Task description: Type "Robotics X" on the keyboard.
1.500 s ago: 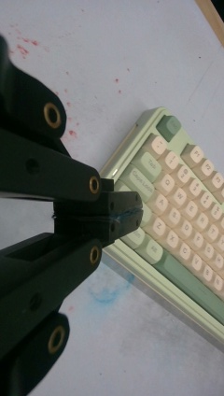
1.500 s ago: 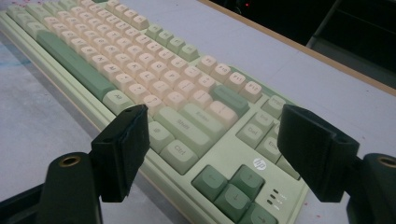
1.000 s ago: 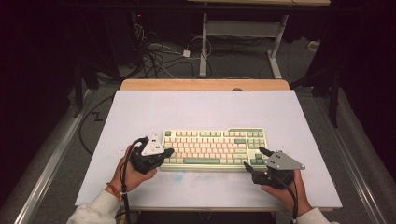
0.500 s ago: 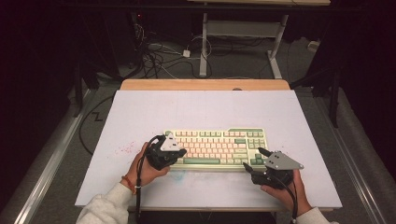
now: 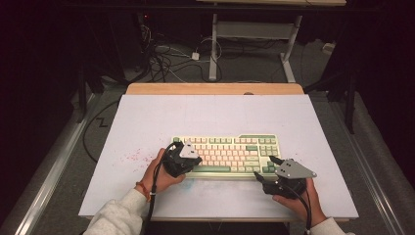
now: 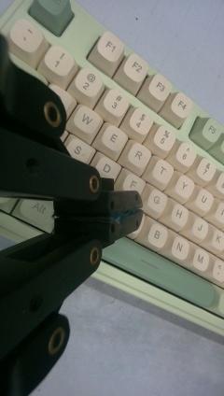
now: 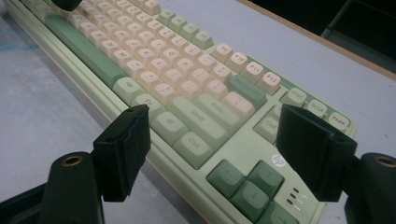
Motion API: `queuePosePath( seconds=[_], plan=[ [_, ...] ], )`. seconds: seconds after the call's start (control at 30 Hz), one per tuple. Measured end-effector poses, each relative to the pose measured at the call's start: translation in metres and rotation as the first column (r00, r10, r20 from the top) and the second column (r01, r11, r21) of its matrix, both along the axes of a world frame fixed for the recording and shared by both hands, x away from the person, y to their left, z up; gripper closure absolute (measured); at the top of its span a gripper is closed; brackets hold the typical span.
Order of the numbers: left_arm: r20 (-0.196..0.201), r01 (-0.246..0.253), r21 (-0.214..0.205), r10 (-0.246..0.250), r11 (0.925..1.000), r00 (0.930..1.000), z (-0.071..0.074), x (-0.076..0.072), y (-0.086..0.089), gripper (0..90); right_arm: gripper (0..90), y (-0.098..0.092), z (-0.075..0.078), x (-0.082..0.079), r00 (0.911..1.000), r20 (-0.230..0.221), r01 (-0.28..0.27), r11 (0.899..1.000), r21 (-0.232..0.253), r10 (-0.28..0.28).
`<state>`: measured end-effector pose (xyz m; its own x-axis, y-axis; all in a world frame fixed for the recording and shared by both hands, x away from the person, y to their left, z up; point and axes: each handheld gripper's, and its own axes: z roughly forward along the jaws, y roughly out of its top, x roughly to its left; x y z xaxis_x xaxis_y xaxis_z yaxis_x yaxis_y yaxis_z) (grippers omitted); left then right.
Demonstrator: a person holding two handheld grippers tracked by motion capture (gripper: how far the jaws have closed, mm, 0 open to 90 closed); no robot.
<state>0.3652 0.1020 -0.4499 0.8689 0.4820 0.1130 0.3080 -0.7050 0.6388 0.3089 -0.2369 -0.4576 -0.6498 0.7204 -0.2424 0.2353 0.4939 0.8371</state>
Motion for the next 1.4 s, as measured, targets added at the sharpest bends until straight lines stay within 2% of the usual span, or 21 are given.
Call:
queuePosePath(
  seconds=[0.3,0.37,0.4,0.5,0.7,1.0,1.23,1.4],
  plan=[
    [-0.001,-0.004,0.014,0.004,0.9999,1.0,-0.003,0.004,-0.004,86.7,26.7,0.001,0.0,0.0,1.0,-0.002,-0.007,1.0,-0.003,0.007],
    [-0.006,-0.001,0.032,0.001,0.9995,1.0,-0.006,0.006,-0.005,87.4,26.8,0.001,0.0,-0.001,0.9999,-0.006,-0.012,1.0,-0.006,0.011],
    [-0.015,-0.006,0.022,0.006,0.9997,0.9999,-0.006,0.007,-0.004,87.4,26.8,0.002,-0.001,0.0,0.9999,-0.006,-0.014,1.0,-0.01,0.014],
    [-0.002,-0.001,0.029,0.001,0.9996,1.0,-0.004,0.005,-0.004,87.3,26.8,0.003,-0.001,-0.001,0.9998,-0.008,-0.019,1.0,-0.014,0.019],
    [0.019,-0.005,0.009,0.005,0.9999,0.9998,0.001,0.002,-0.001,86.6,26.7,0.002,0.0,-0.001,0.9998,-0.005,-0.021,1.0,-0.013,0.021],
    [0.033,-0.019,-0.012,0.019,0.9998,0.9993,0.008,-0.002,0.01,86.5,26.7,0.002,0.0,-0.001,0.9997,-0.004,-0.022,1.0,-0.01,0.022],
    [0.041,-0.033,0.002,0.033,0.9995,0.9986,0.004,-0.005,0.016,86.5,26.7,0.002,0.001,-0.001,0.9996,0.0,-0.027,1.0,-0.013,0.027],
    [0.042,-0.051,-0.004,0.051,0.9987,0.9978,0.003,-0.008,0.026,86.5,26.7,0.002,0.001,-0.002,0.9995,0.001,-0.03,0.999,-0.014,0.03]
  ],
)
